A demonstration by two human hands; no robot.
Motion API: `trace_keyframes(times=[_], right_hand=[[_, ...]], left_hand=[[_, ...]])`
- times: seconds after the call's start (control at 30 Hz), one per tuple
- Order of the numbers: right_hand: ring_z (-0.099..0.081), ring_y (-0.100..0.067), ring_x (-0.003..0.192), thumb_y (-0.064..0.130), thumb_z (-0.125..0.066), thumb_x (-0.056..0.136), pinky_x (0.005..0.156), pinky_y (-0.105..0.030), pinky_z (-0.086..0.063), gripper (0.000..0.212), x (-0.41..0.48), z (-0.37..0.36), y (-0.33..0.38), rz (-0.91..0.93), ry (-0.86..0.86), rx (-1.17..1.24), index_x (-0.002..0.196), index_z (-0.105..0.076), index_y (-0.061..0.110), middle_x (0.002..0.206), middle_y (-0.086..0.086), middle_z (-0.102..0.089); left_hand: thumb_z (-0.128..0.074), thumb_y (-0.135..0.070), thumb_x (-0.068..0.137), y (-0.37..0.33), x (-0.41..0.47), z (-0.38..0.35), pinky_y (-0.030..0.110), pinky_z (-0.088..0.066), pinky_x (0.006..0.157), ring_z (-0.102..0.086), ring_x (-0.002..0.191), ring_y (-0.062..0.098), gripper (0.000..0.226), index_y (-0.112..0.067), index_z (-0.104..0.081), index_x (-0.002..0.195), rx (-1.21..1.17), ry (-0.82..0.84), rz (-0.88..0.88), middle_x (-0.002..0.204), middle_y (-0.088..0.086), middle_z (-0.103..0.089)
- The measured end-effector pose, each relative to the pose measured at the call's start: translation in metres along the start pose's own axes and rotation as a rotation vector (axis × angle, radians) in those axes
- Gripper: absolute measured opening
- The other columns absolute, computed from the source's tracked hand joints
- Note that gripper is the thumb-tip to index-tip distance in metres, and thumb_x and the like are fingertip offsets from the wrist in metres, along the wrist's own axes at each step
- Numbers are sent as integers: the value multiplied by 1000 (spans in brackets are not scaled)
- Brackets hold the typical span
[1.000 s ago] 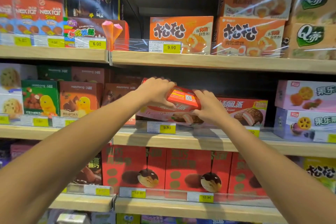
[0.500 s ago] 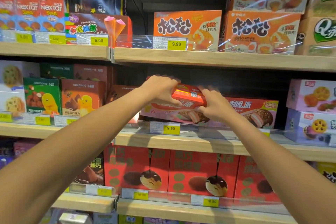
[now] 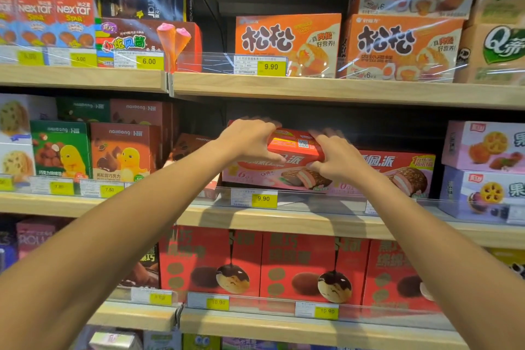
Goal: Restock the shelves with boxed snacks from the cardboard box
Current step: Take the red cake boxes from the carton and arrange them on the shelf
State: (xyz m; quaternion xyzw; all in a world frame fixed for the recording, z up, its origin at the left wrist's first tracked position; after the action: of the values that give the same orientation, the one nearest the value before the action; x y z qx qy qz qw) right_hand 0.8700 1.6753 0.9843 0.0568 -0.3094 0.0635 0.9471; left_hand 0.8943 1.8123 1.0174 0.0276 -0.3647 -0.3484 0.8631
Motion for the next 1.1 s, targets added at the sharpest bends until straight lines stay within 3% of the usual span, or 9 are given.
trace_keyframes(times=[0.33, 0.4, 0.47, 0.57, 0.7, 0.83, 0.9, 1.0, 1.1], right_hand=[[-36, -28, 131, 32, -67, 84, 102, -48, -44, 74, -2, -3, -8, -10, 23, 48, 146, -26, 22, 142, -9, -36], [-35, -27, 132, 30, -67, 84, 101, -47, -44, 74, -3, -4, -9, -8, 26, 62, 146, -26, 21, 142, -9, -36], [-36, -26, 131, 29, -67, 84, 99, -44, -45, 74, -4, -7, -11, -12, 34, 80, 146, -26, 21, 141, -9, -37], [-35, -25, 132, 29, -66, 85, 98, -43, -45, 74, -6, -12, -13, -29, 35, 87, 146, -25, 21, 143, -7, -37], [-35, -25, 132, 30, -66, 86, 98, -43, -45, 75, -4, -12, -14, -33, 31, 82, 147, -24, 22, 143, -8, -36], [-34, -26, 132, 31, -66, 85, 99, -43, -44, 76, -1, -12, -14, -40, 49, 70, 147, -24, 22, 143, -8, -36], [-33, -26, 132, 32, -66, 85, 99, -43, -44, 77, -1, -13, -14, -52, 59, 66, 148, -23, 23, 143, -8, -34], [-33, -28, 134, 36, -65, 85, 103, -48, -43, 78, 0, -18, -15, -71, 91, 65, 148, -19, 27, 145, -7, -33], [-36, -30, 133, 36, -62, 86, 105, -55, -39, 74, 0, -21, -11, -66, 128, 47, 146, -20, 32, 145, -8, -32]], left_hand=[[-53, -66, 80, -3, 5, -5, 24, -42, 71, -51, 86, 12, 67, -14, -49, 122, -2, 51, -17, 114, 1, -62], [-45, -68, 83, -2, 5, -1, 28, -46, 79, -57, 99, 17, 71, -16, -47, 132, -87, 52, 17, 123, 1, -60], [-35, -66, 89, 6, 5, 3, 32, -44, 89, -56, 112, 19, 66, -18, -48, 133, -246, 52, 106, 128, 2, -58], [-27, -65, 92, 35, 2, -2, 34, -45, 89, -58, 104, 22, 63, -16, -59, 115, -396, 63, 298, 119, 8, -62], [-28, -62, 93, 88, -16, -26, 40, -43, 98, -57, 109, 26, 67, -10, -54, 125, -632, 13, 565, 122, 13, -61], [-26, -78, 81, 119, -38, -56, 44, -35, 105, -49, 125, 30, 83, -19, -46, 137, -843, 9, 722, 139, 12, -50], [-26, -68, 90, 127, -40, -69, 43, -32, 106, -44, 130, 31, 72, -19, -42, 140, -830, 9, 769, 144, 12, -44], [-32, -46, 98, 130, -37, -79, 39, -42, 97, -55, 113, 30, 46, -15, -58, 120, -704, 46, 671, 131, 15, -56], [-41, -34, 97, 140, -39, -87, 41, -45, 98, -55, 115, 31, 37, -17, -56, 126, -522, 87, 614, 130, 13, -57]])
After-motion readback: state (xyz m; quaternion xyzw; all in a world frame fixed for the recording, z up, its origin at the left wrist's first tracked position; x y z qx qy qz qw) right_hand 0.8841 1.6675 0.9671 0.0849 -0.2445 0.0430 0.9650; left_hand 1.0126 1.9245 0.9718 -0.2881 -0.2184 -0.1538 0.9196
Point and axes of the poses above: each hand's wrist, its own x-axis towards the middle knuckle, its own z-axis out of the back of the hand, y = z × x, the point moved 9 cm from there along x, towards the middle knuckle
